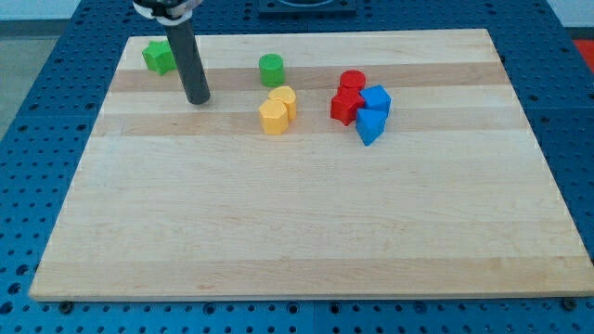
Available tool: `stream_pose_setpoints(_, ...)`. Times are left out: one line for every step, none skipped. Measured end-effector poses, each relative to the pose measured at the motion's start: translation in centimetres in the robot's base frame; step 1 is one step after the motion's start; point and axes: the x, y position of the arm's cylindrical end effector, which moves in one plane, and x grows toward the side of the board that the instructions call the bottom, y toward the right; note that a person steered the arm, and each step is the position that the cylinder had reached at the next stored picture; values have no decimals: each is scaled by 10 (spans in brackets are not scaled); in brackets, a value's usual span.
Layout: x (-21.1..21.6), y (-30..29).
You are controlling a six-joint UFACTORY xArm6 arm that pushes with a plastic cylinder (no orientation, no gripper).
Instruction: Place the yellow hexagon along with green circle right diagonally towards yellow heart
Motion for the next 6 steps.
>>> stream_pose_setpoints(39,14)
stream_pose_setpoints(68,43)
stream_pose_setpoints(73,78)
stream_pose_setpoints(68,88)
stream_pose_setpoints(67,92)
stream_pose_setpoints(64,117)
